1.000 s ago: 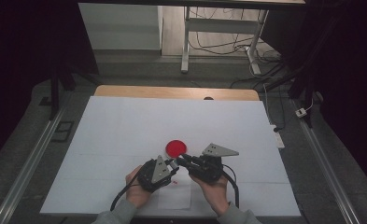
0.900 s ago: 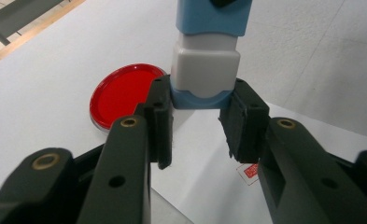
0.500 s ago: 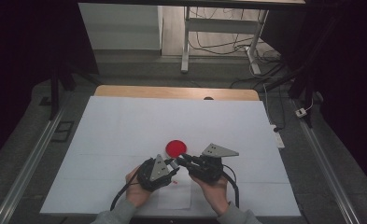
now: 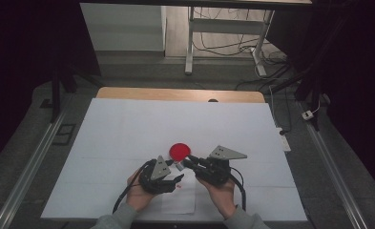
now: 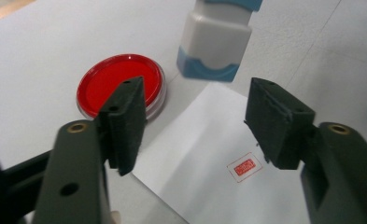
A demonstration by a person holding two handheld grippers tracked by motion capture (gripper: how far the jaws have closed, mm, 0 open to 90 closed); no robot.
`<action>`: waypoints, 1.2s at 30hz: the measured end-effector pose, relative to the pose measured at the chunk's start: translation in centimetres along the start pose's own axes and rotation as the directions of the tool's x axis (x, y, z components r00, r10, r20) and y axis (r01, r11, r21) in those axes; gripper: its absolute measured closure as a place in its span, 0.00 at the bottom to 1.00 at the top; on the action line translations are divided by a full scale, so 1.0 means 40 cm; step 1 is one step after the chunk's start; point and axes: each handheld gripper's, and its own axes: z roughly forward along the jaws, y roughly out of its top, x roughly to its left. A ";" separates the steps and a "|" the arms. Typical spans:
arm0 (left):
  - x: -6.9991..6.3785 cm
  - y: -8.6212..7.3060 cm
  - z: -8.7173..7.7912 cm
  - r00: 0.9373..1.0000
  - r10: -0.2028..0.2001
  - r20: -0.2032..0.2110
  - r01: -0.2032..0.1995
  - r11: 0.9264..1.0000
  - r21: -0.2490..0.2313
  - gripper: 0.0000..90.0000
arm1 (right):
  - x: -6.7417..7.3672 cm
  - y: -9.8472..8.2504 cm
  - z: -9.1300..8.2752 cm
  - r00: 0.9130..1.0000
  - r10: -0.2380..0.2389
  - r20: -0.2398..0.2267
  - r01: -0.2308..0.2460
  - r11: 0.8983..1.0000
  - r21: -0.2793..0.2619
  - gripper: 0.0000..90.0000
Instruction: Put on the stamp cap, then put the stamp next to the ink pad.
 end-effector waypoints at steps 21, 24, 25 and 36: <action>0.064 -0.052 -0.103 0.991 -0.120 0.052 0.119 0.993 0.023 0.31 | -0.037 0.010 -0.030 0.997 -0.043 0.057 0.043 0.999 -0.003 0.84; 0.071 -0.067 -0.124 0.990 -0.132 0.052 0.131 0.991 0.030 0.31 | -0.043 0.011 -0.033 0.996 -0.054 0.066 0.054 0.999 0.003 0.84; 0.074 -0.073 -0.131 0.990 -0.136 0.048 0.135 0.990 0.032 0.31 | -0.045 0.010 -0.033 0.996 -0.054 0.066 0.054 0.999 0.005 0.84; 0.124 -0.139 -0.213 0.979 -0.203 -0.013 0.204 0.978 0.041 0.31 | -0.066 0.009 -0.040 0.991 -0.094 0.094 0.091 0.995 0.037 0.84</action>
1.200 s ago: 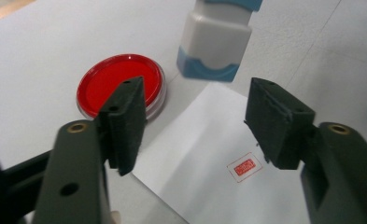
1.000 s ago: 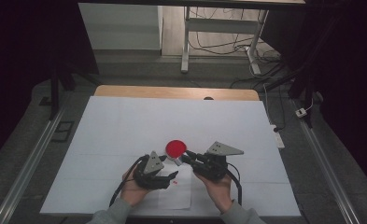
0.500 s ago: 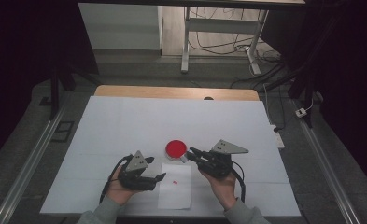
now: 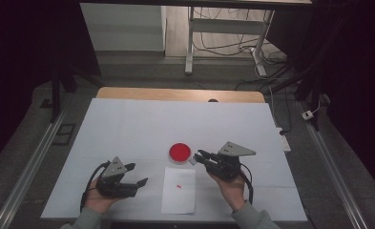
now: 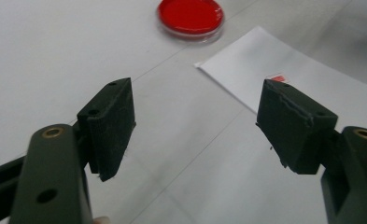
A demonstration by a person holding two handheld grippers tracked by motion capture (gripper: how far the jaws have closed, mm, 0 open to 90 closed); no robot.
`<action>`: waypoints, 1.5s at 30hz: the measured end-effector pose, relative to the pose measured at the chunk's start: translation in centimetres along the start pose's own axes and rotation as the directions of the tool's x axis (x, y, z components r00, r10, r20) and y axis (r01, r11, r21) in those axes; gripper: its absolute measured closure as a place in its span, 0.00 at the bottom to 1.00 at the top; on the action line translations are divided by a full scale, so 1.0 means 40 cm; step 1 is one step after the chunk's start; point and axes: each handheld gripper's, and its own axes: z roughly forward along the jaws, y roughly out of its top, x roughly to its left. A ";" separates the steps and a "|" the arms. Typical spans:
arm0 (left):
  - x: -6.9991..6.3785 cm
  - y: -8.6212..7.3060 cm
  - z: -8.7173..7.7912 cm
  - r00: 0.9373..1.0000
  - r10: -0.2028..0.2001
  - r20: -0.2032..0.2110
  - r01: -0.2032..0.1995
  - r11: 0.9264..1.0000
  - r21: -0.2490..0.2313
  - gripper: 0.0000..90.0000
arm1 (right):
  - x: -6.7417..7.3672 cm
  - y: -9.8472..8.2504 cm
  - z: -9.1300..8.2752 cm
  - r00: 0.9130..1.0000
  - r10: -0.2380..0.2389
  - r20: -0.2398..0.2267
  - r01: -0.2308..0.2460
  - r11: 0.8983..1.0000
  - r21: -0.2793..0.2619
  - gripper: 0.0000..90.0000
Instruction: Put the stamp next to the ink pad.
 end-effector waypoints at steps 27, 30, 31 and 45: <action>0.050 -0.048 -0.032 0.999 -0.037 -0.037 0.037 0.999 0.021 0.31 | -0.055 -0.017 0.024 0.983 -0.134 0.126 0.115 0.982 0.151 0.84; 0.052 -0.049 -0.032 0.999 -0.037 -0.040 0.038 0.999 0.023 0.31 | -0.061 -0.021 0.029 0.982 -0.140 0.127 0.117 0.979 0.169 0.84; 0.052 -0.049 -0.033 0.998 -0.038 -0.040 0.039 0.999 0.023 0.31 | -0.063 -0.022 0.031 0.982 -0.138 0.128 0.114 0.977 0.178 0.84; 0.055 -0.051 -0.030 0.998 -0.041 -0.037 0.042 0.999 0.029 0.31 | -0.061 -0.039 0.083 0.981 -0.164 0.109 0.133 0.960 0.247 0.83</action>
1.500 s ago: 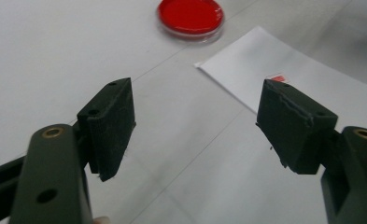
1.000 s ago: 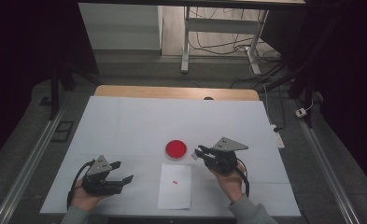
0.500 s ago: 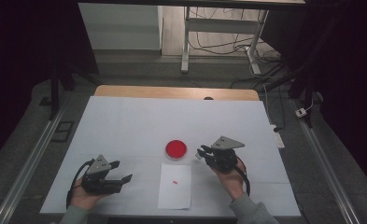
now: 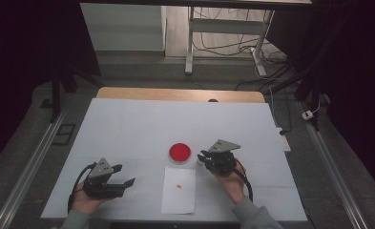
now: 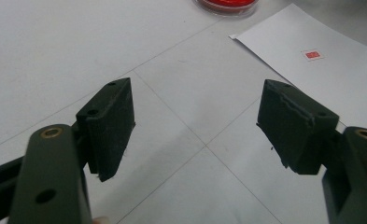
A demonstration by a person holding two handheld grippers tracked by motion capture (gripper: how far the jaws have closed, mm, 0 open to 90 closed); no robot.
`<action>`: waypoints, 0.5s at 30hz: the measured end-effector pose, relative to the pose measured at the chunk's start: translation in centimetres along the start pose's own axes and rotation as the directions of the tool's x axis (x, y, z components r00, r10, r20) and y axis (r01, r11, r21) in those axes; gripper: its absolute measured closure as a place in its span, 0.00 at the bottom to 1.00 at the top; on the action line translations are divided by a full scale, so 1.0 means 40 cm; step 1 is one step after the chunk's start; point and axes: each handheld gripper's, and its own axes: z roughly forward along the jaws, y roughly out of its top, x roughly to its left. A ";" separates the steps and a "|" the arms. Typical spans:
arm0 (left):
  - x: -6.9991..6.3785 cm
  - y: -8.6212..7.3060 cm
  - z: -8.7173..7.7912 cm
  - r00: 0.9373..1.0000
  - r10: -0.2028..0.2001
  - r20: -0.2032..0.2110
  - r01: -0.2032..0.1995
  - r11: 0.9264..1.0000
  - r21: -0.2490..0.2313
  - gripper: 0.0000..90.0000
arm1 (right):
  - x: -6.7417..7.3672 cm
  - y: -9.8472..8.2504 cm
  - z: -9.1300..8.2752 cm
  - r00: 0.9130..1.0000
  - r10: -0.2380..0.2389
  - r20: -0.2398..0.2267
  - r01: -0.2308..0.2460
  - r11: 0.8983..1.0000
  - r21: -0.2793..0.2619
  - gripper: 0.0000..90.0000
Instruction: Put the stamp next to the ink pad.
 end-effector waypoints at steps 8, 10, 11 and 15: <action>0.000 0.000 -0.002 1.000 0.005 -0.006 -0.005 1.000 -0.005 0.31 | 0.000 -0.001 0.012 1.000 -0.002 -0.004 0.002 1.000 0.018 0.78; 0.000 0.000 -0.003 1.000 0.005 -0.008 -0.005 1.000 -0.007 0.31 | 0.001 -0.003 0.014 1.000 -0.001 -0.004 0.001 1.000 0.016 0.77; 0.000 0.000 -0.003 1.000 0.006 -0.008 -0.006 1.000 -0.007 0.31 | 0.001 -0.003 0.014 1.000 -0.001 -0.003 0.001 1.000 0.014 0.74; 0.001 -0.001 -0.003 1.000 0.004 -0.009 -0.005 1.000 -0.008 0.31 | 0.000 -0.001 0.006 1.000 0.007 0.001 -0.007 1.000 0.000 0.63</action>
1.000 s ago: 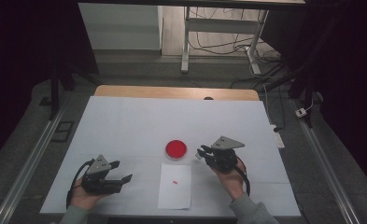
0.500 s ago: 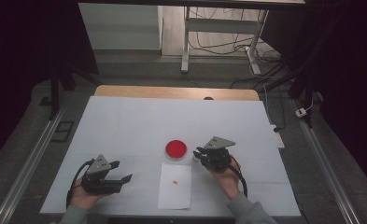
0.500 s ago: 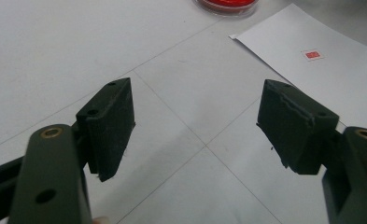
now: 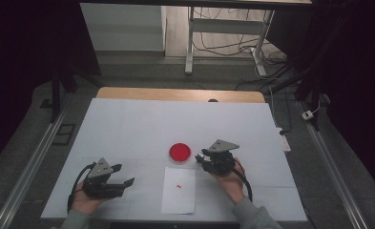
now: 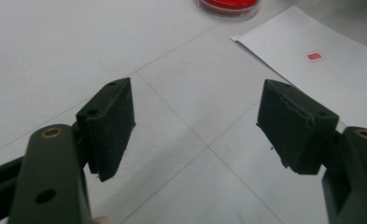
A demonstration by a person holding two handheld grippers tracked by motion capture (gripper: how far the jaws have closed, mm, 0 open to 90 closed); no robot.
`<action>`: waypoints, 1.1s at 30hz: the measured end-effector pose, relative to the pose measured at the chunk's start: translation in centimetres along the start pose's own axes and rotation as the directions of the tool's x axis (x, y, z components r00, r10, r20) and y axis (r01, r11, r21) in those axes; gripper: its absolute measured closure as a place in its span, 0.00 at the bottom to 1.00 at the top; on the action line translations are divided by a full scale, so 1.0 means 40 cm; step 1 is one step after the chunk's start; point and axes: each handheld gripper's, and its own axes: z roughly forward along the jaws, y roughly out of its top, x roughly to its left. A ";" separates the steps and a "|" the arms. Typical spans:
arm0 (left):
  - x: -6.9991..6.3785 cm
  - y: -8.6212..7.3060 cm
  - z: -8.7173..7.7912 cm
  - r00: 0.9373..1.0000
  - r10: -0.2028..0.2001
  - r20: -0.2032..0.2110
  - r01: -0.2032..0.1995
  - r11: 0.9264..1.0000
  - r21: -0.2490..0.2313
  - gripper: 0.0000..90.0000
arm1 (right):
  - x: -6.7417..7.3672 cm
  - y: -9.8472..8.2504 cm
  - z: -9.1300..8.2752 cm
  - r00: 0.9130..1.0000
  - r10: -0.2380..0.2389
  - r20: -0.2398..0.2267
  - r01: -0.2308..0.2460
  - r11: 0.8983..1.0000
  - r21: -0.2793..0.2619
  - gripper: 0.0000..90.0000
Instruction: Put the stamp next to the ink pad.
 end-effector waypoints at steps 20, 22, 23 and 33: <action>0.010 -0.008 -0.001 1.000 -0.012 -0.010 0.012 1.000 0.002 0.31 | -0.044 -0.075 -0.130 1.000 0.027 0.008 -0.026 0.993 -0.114 0.50; 0.010 -0.008 -0.001 1.000 -0.011 -0.009 0.011 1.000 0.002 0.31 | -0.049 -0.090 -0.147 1.000 0.022 0.022 -0.019 0.994 -0.111 0.50; 0.010 -0.008 -0.001 1.000 -0.009 -0.009 0.010 1.000 0.002 0.31 | -0.052 -0.099 -0.156 0.999 0.023 0.027 -0.020 0.993 -0.119 0.50; 0.010 -0.010 -0.005 1.000 -0.010 -0.012 0.010 1.000 -0.002 0.31 | -0.095 -0.181 -0.252 0.997 0.040 0.059 -0.032 0.990 -0.135 0.50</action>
